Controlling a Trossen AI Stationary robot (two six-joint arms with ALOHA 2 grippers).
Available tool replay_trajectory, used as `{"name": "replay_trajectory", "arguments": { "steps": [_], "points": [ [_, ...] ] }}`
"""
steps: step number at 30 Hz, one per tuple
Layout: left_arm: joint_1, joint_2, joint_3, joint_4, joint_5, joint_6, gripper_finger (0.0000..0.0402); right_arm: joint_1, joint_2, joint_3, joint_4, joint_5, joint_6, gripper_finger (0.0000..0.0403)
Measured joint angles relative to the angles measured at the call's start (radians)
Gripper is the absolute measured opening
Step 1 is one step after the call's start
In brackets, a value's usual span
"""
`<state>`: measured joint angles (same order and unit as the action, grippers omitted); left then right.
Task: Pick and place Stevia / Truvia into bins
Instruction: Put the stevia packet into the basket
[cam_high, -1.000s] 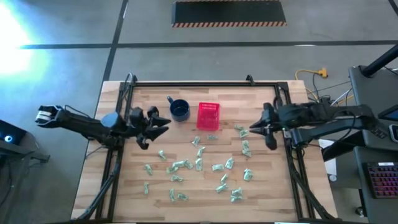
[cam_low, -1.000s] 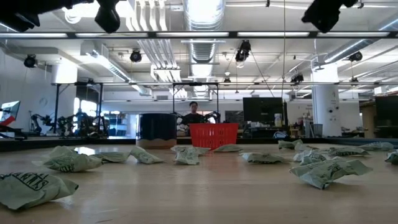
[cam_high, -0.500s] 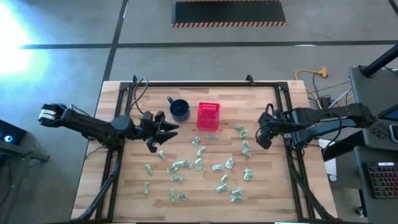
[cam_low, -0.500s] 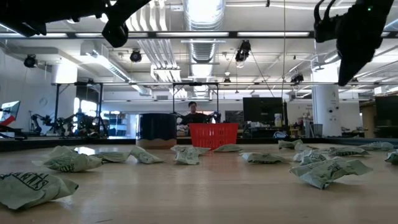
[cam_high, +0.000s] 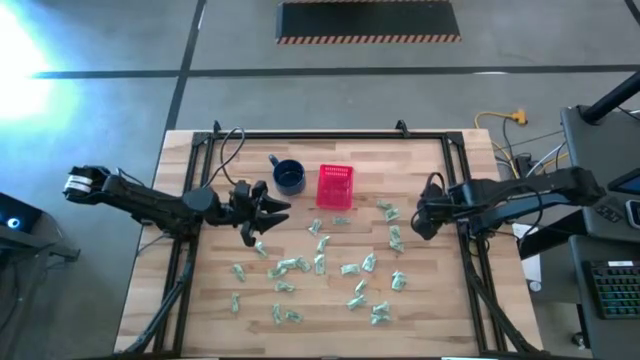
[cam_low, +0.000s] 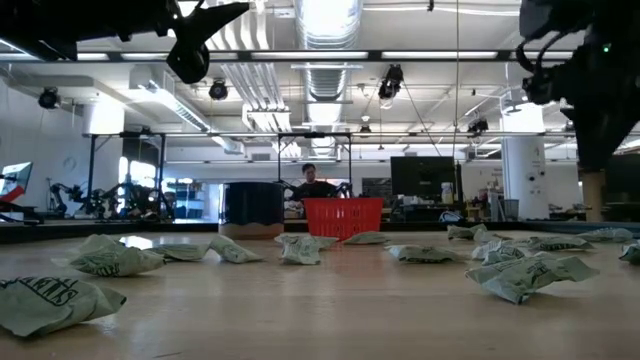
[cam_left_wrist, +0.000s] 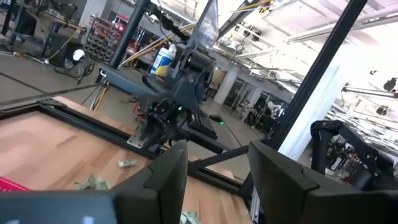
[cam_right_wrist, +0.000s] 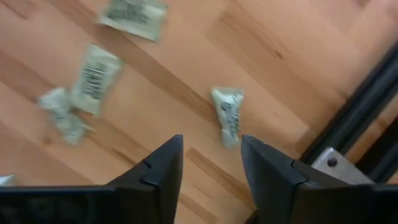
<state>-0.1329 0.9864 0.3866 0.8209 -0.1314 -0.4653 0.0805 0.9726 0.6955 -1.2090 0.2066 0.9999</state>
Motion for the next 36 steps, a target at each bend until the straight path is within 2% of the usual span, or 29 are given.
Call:
{"name": "replay_trajectory", "arguments": {
  "steps": [7, 15, 27, 36],
  "points": [
    [0.002, 0.001, 0.000, 0.000, 0.000, 0.007, 0.0155, -0.062, 0.001, -0.106, 0.099, -0.110, -0.037, 0.0181],
    [0.002, -0.004, 0.000, 0.001, -0.002, 0.006, 0.0155, -0.118, 0.046, -0.124, 0.122, -0.051, -0.012, 0.0178],
    [0.003, -0.001, 0.000, 0.000, -0.016, 0.005, 0.0155, -0.193, 0.209, -0.149, 0.165, -0.052, -0.120, 0.0183],
    [0.003, 0.001, 0.000, 0.000, -0.016, 0.005, 0.0155, -0.241, 0.294, -0.150, 0.265, -0.077, -0.209, 0.0181]
  ]
}}
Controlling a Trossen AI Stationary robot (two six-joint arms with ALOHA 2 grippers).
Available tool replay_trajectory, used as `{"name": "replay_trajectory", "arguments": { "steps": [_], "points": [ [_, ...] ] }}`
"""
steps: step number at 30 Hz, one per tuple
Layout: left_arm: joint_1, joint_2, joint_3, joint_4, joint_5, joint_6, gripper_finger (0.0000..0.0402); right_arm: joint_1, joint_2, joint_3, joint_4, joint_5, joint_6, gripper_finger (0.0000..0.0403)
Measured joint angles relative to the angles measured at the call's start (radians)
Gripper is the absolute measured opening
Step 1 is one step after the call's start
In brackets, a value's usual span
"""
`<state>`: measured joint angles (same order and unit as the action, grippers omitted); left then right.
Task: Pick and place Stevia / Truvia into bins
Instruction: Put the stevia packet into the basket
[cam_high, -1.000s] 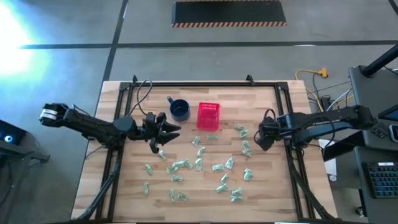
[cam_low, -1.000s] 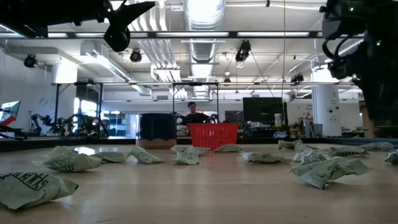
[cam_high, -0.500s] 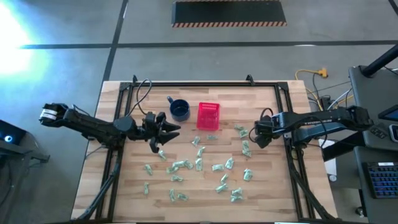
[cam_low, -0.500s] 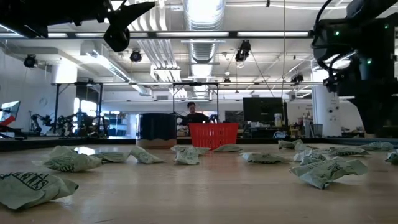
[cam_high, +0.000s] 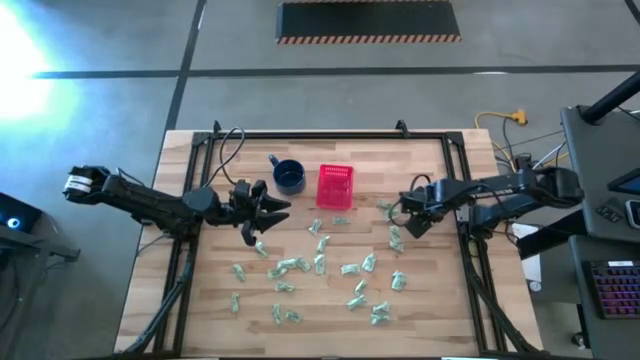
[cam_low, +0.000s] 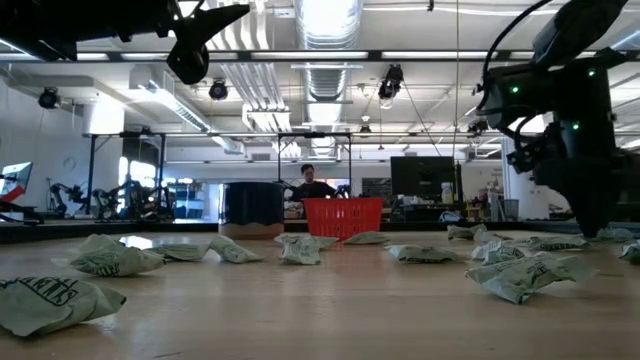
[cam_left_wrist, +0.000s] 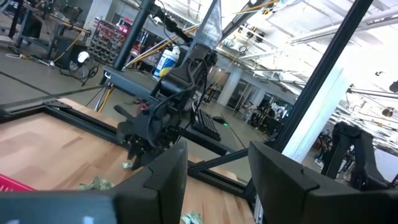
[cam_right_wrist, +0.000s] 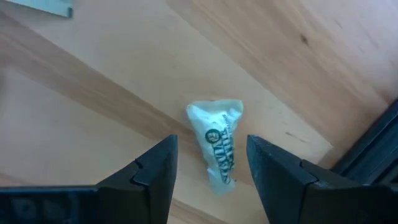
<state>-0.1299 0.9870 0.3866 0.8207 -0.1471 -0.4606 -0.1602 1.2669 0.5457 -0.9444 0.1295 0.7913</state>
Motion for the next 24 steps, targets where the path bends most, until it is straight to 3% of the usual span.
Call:
{"name": "replay_trajectory", "arguments": {
  "steps": [10, 24],
  "points": [
    [0.000, 0.007, -0.001, -0.001, 0.000, -0.003, 0.0155, -0.030, 0.067, 0.004, 0.020, -0.015, -0.065, 0.0134],
    [0.000, 0.013, -0.006, -0.001, -0.001, -0.004, 0.0155, -0.030, 0.035, 0.002, 0.068, -0.031, -0.097, 0.0015]
  ]
}}
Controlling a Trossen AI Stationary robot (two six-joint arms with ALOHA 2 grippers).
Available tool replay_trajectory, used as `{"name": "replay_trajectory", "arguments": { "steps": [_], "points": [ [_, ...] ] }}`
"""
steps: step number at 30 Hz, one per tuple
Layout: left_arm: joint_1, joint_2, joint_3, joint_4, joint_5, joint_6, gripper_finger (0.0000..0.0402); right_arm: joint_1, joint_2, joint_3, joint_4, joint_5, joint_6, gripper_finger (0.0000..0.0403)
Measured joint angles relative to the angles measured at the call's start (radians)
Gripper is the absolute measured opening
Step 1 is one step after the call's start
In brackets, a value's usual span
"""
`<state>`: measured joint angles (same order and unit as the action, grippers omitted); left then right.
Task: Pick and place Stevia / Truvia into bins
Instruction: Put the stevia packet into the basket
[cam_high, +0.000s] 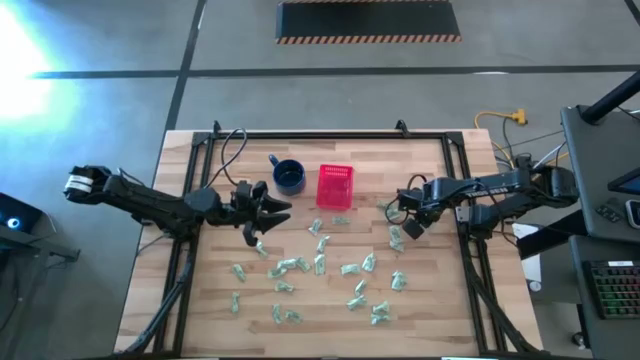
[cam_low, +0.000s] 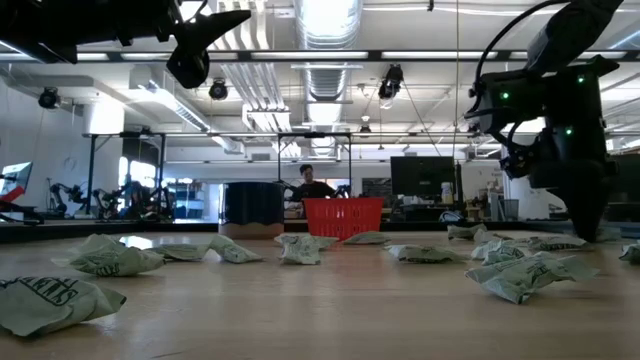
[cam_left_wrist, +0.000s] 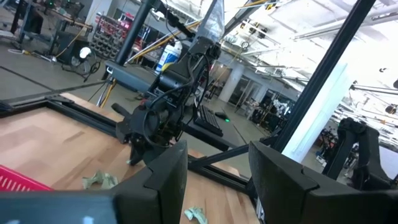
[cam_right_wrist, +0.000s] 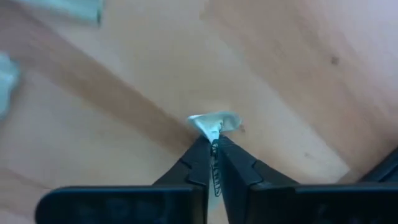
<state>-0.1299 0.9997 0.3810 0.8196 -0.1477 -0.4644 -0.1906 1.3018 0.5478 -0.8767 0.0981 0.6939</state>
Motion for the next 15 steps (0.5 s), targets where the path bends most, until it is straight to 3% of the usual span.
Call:
{"name": "replay_trajectory", "arguments": {
  "steps": [8, 15],
  "points": [
    [0.000, 0.000, -0.009, 0.000, -0.026, 0.000, 0.0155, -0.001, -0.077, 0.050, 0.126, 0.002, -0.048, 0.0009],
    [0.000, 0.000, -0.010, 0.000, -0.038, 0.000, 0.0155, 0.000, -0.150, 0.137, 0.372, -0.002, -0.201, 0.0009]
  ]
}}
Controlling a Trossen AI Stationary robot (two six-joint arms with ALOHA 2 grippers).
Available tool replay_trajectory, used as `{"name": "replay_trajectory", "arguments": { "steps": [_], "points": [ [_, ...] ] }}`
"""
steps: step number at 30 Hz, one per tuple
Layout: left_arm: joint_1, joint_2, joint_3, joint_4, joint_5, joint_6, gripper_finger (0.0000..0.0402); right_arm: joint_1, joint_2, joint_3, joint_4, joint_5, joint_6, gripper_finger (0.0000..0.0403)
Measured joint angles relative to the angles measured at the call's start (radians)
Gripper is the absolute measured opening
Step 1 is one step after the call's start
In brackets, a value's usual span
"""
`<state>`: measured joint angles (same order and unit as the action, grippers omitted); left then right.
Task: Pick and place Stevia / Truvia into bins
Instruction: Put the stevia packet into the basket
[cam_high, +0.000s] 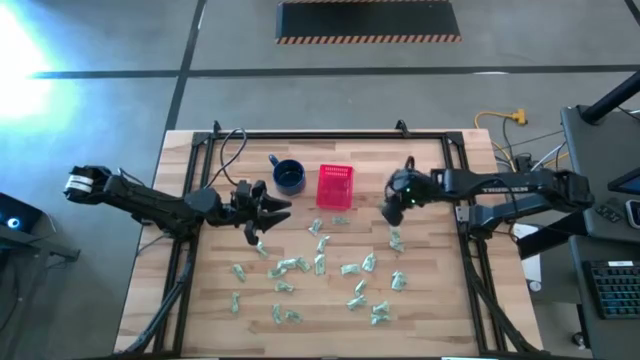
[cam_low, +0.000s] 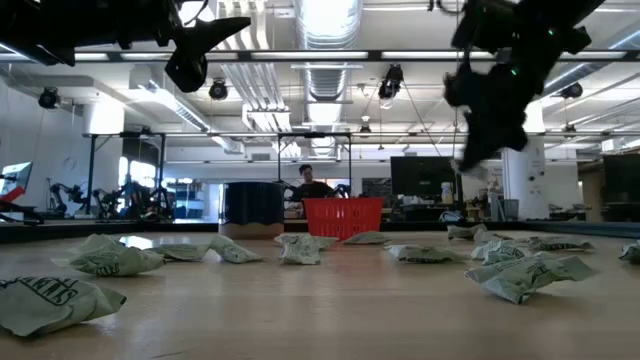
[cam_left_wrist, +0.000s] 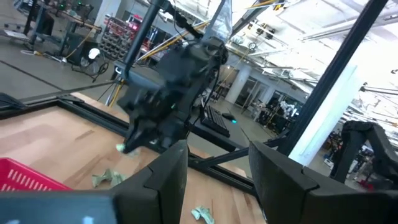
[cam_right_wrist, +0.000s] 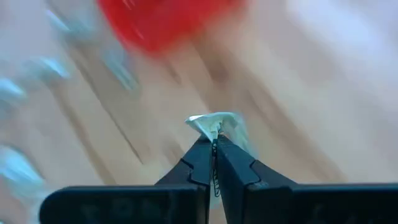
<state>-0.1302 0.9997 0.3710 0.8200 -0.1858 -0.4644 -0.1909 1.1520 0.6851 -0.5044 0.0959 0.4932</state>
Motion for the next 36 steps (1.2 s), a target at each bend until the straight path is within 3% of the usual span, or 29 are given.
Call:
{"name": "replay_trajectory", "arguments": {
  "steps": [7, 11, 23, 29, 36],
  "points": [
    [0.000, 0.000, -0.002, 0.000, -0.010, 0.000, 0.0155, 0.000, 0.030, 0.037, 0.378, 0.000, -0.118, 0.0009],
    [0.000, 0.000, -0.003, 0.000, -0.011, 0.000, 0.0155, 0.000, 0.115, 0.057, 0.471, 0.000, -0.125, 0.0009],
    [0.000, 0.000, -0.006, 0.000, -0.013, 0.000, 0.0155, -0.008, 0.440, 0.198, 0.523, 0.000, -0.163, 0.0009],
    [0.000, 0.000, -0.007, 0.000, -0.013, 0.000, 0.0155, -0.041, 0.550, 0.323, 0.427, -0.009, -0.165, 0.0009],
    [0.000, 0.000, -0.018, -0.050, -0.013, -0.002, 0.0155, -0.095, 0.587, 0.419, 0.290, -0.123, -0.234, 0.0066]
  ]
}}
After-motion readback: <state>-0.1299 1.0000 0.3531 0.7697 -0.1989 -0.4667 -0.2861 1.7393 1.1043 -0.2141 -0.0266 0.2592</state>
